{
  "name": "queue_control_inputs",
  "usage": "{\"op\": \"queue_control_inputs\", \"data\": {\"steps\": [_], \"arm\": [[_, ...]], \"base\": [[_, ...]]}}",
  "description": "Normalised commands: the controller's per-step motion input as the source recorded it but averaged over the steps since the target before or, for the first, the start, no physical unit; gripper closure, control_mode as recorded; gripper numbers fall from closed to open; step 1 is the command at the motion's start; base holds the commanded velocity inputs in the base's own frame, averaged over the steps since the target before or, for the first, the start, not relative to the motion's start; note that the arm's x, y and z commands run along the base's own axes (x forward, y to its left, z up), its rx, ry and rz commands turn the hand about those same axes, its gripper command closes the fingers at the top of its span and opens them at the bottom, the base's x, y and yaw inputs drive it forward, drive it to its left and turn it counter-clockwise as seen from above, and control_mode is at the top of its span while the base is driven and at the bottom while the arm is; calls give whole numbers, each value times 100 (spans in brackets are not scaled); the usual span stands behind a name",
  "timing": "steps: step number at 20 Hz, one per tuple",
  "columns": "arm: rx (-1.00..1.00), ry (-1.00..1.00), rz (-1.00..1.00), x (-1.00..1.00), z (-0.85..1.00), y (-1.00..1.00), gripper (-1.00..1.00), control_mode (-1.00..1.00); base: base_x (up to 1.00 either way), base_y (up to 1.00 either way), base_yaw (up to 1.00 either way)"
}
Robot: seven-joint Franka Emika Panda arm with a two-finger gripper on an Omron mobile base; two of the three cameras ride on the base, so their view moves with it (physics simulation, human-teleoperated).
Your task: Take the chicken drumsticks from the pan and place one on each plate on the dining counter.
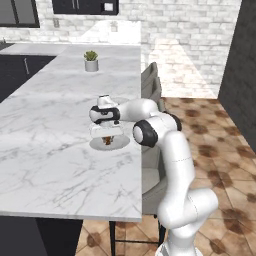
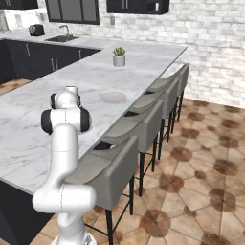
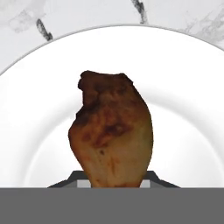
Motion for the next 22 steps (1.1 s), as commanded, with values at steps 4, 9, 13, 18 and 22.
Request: {"op": "queue_control_inputs", "data": {"steps": [4, 9, 13, 18, 22], "arm": [[0, 0, -4, -2, -5, 1, 100, -100], [0, 0, -6, -25, 0, 1, -100, -100], [0, 0, -7, -31, -2, 0, -100, -100], [0, -2, -8, -44, 0, 0, -100, -100], [0, -9, -6, -22, 10, -1, -100, -100]], "base": [[0, 0, 0], [0, 0, 0], [0, 0, 0], [0, 0, 0], [0, 0, 0]]}}
